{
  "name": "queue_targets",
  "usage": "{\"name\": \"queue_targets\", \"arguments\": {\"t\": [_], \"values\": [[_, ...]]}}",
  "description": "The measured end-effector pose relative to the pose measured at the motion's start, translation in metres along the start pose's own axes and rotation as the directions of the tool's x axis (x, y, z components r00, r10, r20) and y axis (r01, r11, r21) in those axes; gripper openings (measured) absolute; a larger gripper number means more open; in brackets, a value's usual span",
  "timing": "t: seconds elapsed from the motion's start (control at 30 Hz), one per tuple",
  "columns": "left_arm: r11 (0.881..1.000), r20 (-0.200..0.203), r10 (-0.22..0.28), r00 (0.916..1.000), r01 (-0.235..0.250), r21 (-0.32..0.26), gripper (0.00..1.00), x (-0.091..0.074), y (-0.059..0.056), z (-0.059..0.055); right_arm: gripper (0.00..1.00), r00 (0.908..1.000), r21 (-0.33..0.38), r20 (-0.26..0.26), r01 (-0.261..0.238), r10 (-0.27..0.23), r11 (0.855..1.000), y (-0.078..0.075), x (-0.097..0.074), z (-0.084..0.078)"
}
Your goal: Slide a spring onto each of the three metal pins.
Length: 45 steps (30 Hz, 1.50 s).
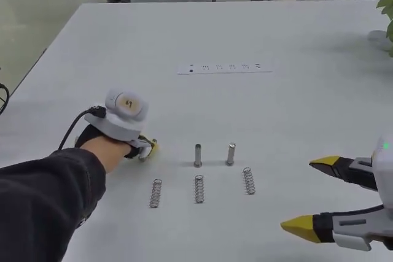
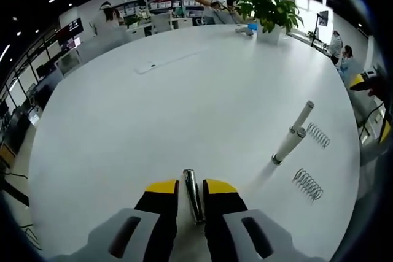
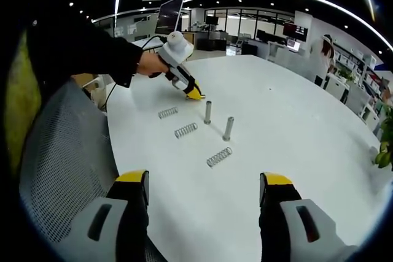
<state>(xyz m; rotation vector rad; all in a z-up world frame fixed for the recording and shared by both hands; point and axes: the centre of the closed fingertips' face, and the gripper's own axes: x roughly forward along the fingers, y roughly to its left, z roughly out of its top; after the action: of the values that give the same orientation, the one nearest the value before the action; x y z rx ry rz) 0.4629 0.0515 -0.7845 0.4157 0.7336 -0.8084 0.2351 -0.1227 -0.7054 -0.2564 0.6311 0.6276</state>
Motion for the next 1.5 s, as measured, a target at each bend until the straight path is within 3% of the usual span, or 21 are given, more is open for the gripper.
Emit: {"name": "queue_targets", "arguments": {"t": [0.23, 0.4, 0.63, 0.97, 1.5], "values": [[1.0, -0.004, 0.004, 1.0, -0.004, 0.011, 0.07, 0.004, -0.002, 0.004, 0.72, 1.0, 0.004, -0.003, -0.002, 0.002, 1.0, -0.001, 0.001, -0.002], [1.0, -0.028, 0.003, 0.9996, -0.003, 0.002, 0.08, 0.006, -0.002, 0.003, 0.72, 1.0, 0.005, -0.004, -0.001, 0.001, 1.0, -0.001, 0.001, -0.001], [1.0, -0.037, -0.003, 0.9993, 0.003, -0.013, 0.01, 0.007, -0.001, 0.003, 0.71, 1.0, 0.003, -0.009, 0.0, 0.0, 1.0, 0.0, 0.0, -0.001], [0.999, -0.042, -0.003, 0.9991, 0.001, -0.038, 0.0, 0.005, -0.003, 0.002, 0.71, 0.9999, 0.005, -0.006, 0.008, -0.008, 1.0, -0.001, -0.003, -0.001], [0.999, 0.009, -0.013, 0.9999, 0.013, -0.045, 0.0, -0.016, -0.005, 0.011, 0.71, 1.0, -0.016, 0.009, 0.003, -0.003, 1.0, 0.001, -0.002, 0.007]]}}
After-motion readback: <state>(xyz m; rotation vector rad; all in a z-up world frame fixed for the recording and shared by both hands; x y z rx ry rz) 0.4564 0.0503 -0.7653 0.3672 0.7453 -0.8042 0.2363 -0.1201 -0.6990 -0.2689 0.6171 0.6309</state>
